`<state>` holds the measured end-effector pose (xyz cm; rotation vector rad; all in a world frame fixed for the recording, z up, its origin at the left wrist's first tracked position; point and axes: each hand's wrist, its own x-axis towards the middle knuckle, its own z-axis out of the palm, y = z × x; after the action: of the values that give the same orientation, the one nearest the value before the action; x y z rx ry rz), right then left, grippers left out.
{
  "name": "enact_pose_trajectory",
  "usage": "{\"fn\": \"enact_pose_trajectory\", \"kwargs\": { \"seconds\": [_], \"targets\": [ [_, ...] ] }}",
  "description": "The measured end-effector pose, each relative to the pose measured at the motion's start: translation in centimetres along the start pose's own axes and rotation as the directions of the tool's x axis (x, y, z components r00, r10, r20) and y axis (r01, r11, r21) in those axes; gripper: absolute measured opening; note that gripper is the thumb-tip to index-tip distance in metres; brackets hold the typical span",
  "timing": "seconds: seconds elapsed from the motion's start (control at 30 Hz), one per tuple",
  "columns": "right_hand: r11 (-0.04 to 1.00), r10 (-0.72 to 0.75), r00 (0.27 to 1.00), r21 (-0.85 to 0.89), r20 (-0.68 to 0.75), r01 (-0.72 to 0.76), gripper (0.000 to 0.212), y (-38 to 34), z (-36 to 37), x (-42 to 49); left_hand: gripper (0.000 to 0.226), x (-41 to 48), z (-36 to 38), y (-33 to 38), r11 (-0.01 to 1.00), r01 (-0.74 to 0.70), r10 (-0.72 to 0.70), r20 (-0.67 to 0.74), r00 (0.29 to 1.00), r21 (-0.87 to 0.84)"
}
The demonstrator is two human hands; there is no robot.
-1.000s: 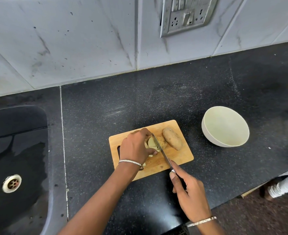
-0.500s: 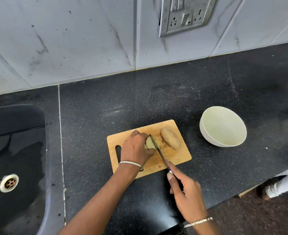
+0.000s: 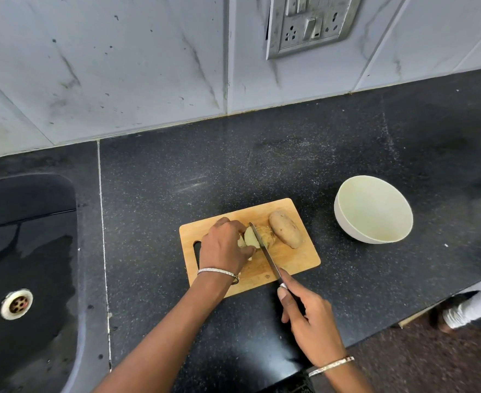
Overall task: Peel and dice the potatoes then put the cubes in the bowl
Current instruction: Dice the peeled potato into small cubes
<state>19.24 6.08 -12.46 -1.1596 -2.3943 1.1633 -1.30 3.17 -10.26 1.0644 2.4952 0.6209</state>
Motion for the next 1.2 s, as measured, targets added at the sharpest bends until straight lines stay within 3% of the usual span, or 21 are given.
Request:
{"fn": "enact_pose_trajectory", "kwargs": {
  "seconds": [0.27, 0.5, 0.6, 0.77, 0.97, 1.2],
  "targets": [
    [0.993, -0.026, 0.998, -0.113, 0.063, 0.033, 0.048, -0.2, 1.0, -0.2, 0.044, 0.3, -0.1, -0.3, 0.998, 0.026, -0.025, 0.020, 0.999, -0.054],
    [0.999, -0.048, 0.998, 0.005, -0.028, 0.049, 0.043, -1.1, 0.2, -0.2, 0.049, 0.0, -0.2, -0.2, 0.998, -0.021, 0.021, 0.000, 1.000, -0.055],
    [0.998, -0.057, 0.998, -0.004, -0.002, 0.057, 0.043, -1.2, 0.4, -0.1, 0.044, 0.0, -0.2, -0.1, 0.999, -0.018, 0.018, -0.004, 1.000, -0.043],
    [0.998, 0.002, 1.000, -0.065, 0.002, -0.002, 0.048, -0.9, 0.5, 0.2, 0.042, 0.1, -0.2, -0.2, 0.998, 0.005, -0.006, -0.007, 1.000, -0.058],
    [0.954, 0.009, 1.000, -0.299, 0.026, -0.001, 0.054, -2.2, -0.3, 0.6, 0.040, 0.0, -0.2, -0.2, 0.997, 0.036, -0.037, -0.007, 0.999, -0.067],
    [0.944, -0.047, 0.996, -0.322, 0.072, 0.068, 0.047, -2.5, 0.6, 0.6, 0.037, 0.0, 0.0, -0.2, 0.996, 0.042, -0.042, -0.001, 0.999, -0.078]
  ]
}}
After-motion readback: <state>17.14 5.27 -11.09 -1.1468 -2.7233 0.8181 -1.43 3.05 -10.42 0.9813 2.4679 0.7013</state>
